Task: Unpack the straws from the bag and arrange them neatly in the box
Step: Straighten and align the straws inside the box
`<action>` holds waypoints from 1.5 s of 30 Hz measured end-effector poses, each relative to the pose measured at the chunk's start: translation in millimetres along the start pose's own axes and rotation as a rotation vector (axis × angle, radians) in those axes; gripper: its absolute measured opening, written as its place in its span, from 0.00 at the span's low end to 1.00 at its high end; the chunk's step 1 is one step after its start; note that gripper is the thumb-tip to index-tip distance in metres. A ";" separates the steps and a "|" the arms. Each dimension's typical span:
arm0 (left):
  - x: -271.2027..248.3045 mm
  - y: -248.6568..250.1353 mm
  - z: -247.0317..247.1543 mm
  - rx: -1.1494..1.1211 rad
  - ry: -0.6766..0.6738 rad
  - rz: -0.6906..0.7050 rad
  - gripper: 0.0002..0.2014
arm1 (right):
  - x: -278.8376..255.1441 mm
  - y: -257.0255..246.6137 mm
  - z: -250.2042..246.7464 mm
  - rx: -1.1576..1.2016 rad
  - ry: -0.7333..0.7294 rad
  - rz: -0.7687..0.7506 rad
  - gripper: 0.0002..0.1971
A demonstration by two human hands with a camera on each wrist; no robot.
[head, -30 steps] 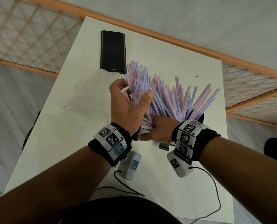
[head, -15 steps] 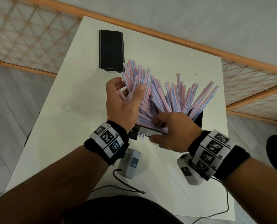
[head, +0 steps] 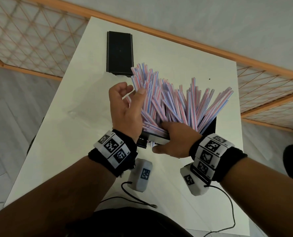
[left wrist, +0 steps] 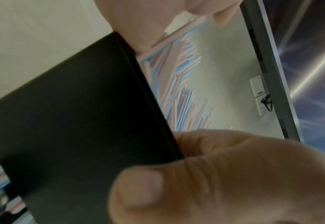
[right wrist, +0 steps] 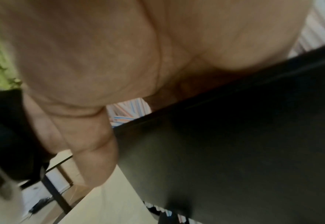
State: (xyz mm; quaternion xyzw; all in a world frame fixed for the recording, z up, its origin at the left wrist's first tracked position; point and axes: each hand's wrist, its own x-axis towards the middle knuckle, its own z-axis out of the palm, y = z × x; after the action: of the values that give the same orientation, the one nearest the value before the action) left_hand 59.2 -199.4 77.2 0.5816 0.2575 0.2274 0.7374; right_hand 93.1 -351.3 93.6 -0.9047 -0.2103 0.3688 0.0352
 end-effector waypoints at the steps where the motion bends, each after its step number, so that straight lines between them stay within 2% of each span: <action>1: -0.2 2.1 -1.3 -0.004 -0.002 -0.012 0.30 | -1.0 2.1 -1.4 0.018 0.002 0.017 0.32; 5: -2.9 7.4 -5.5 0.011 -0.032 -0.025 0.34 | -12.2 18.2 -7.8 0.062 0.113 0.008 0.27; 7: -2.3 6.4 -5.4 0.031 -0.024 -0.045 0.33 | -20.3 24.2 -12.7 0.080 0.146 -0.015 0.27; 11: -0.5 2.0 0.1 0.051 -0.032 -0.055 0.30 | -29.5 33.1 -17.0 0.135 0.089 0.017 0.24; 13: -0.8 -0.8 2.5 0.064 -0.052 -0.039 0.32 | -26.7 33.9 -11.4 0.070 0.048 0.022 0.25; 16: -2.5 -4.4 4.4 0.093 -0.086 -0.029 0.37 | -22.5 35.8 -1.5 -0.099 -0.006 0.075 0.33; 19: -3.8 -7.4 3.5 0.122 -0.095 -0.023 0.39 | -22.1 41.6 0.1 -0.159 -0.012 0.119 0.39; 22: -3.4 -9.3 3.1 0.169 -0.099 -0.019 0.39 | -22.4 36.4 0.6 -0.046 -0.041 0.056 0.36; 24: -2.6 -10.0 3.4 0.199 -0.102 -0.027 0.39 | -21.6 33.8 1.2 0.081 -0.077 0.012 0.38; 29: -2.8 -12.2 2.1 0.185 -0.099 -0.052 0.40 | -14.5 35.5 4.1 0.017 -0.108 0.019 0.33; 32: -2.8 -12.8 2.0 0.199 -0.099 -0.036 0.40 | -6.9 29.6 -0.6 0.124 -0.145 -0.019 0.37; 34: -2.9 -13.0 2.0 0.189 -0.103 -0.038 0.40 | -3.0 26.1 -4.1 0.090 -0.168 -0.014 0.37; 37: -2.4 -14.9 2.2 0.194 -0.115 -0.031 0.40 | 2.7 17.7 -7.5 0.072 -0.168 -0.039 0.31; 43: -3.2 -13.4 4.2 0.237 -0.106 -0.050 0.43 | 9.7 3.4 -8.0 0.105 -0.067 -0.075 0.27; 45: -3.5 -13.9 4.9 0.231 -0.097 -0.058 0.42 | 12.3 3.2 -4.3 0.120 -0.074 -0.051 0.27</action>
State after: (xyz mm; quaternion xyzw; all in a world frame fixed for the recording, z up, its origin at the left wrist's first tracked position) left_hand 60.1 -208.3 64.9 0.6655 0.2627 0.1461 0.6832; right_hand 105.0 -348.7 88.0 -0.8811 -0.2120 0.4128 0.0910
